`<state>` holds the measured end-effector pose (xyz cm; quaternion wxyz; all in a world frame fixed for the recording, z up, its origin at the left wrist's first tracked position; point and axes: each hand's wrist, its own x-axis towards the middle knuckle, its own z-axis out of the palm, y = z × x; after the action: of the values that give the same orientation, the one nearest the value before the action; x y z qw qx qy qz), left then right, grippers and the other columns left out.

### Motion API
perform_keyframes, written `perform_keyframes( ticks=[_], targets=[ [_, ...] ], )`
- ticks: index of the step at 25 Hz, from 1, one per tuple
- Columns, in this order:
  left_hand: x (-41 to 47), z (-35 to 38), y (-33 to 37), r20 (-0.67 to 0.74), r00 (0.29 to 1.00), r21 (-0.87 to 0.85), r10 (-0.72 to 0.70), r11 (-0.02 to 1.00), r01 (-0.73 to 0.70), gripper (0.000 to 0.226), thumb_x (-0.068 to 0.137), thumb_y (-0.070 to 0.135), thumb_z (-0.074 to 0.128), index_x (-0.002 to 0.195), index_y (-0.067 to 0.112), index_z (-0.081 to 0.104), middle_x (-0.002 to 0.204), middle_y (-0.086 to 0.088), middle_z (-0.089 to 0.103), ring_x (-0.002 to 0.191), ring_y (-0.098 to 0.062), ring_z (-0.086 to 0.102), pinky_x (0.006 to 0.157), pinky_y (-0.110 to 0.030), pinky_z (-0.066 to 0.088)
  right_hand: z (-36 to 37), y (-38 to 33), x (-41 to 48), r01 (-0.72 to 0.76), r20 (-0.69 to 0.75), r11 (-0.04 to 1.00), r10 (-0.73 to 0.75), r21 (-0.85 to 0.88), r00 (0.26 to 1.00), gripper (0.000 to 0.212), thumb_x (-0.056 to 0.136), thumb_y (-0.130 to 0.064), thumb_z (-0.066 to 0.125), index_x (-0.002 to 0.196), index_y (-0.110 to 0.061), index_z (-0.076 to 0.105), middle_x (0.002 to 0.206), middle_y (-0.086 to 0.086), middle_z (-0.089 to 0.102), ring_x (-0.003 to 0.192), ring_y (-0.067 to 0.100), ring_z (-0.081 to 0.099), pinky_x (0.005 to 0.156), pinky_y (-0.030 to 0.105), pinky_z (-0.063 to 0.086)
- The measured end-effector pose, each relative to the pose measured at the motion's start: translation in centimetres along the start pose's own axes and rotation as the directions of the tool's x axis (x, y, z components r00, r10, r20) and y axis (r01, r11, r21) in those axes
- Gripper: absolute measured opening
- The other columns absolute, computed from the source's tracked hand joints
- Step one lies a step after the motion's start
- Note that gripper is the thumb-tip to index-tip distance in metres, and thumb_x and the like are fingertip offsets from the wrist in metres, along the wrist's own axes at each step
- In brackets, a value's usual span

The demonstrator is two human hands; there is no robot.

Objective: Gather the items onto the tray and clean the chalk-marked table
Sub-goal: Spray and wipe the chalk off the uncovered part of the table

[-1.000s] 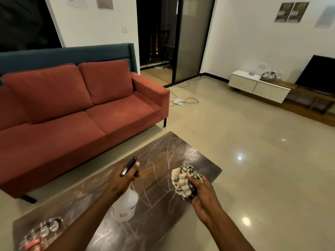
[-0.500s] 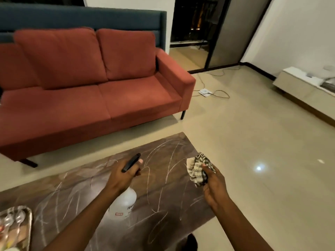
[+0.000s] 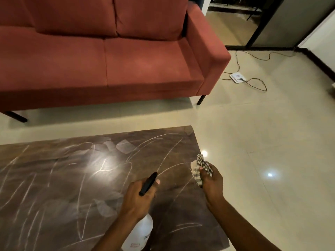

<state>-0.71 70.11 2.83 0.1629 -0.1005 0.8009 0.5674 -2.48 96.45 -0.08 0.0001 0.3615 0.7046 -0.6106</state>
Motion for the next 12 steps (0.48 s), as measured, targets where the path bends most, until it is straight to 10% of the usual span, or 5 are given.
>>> perform_keyframes(
  ticks=[8, 12],
  targets=[
    [9.8, 2.0, -3.3, -0.005, 0.997, 0.1, 0.078, 0.992, -0.077, 0.053, 0.101, 0.044, 0.068, 0.057, 0.016, 0.056, 0.048, -0.007, 0.058, 0.044, -0.023, 0.055, 0.055, -0.041, 0.049, 4.4, 5.9, 9.1, 0.224, 0.031, 0.809, -0.247, -0.543, 0.969, 0.046, 0.105, -0.033, 0.064, 0.15, -0.026, 0.059, 0.146, 0.002, 0.068, 0.131, 0.027, 0.066, 0.116, 0.048, 0.05],
    [10.4, 0.6, -5.2, 0.123, 0.99, 0.02, 0.064, 0.998, -0.067, 0.055, 0.096, 0.059, 0.066, 0.073, 0.01, 0.075, 0.069, -0.017, 0.076, 0.068, -0.035, 0.076, 0.077, -0.048, 0.062, 4.3, 9.9, 11.5, 0.472, 0.405, 0.388, -0.245, -0.791, 0.881, 0.068, 0.1, -0.064, 0.052, 0.162, -0.037, 0.042, 0.173, -0.007, 0.032, 0.159, 0.021, 0.032, 0.13, 0.046, 0.03]
  ],
)
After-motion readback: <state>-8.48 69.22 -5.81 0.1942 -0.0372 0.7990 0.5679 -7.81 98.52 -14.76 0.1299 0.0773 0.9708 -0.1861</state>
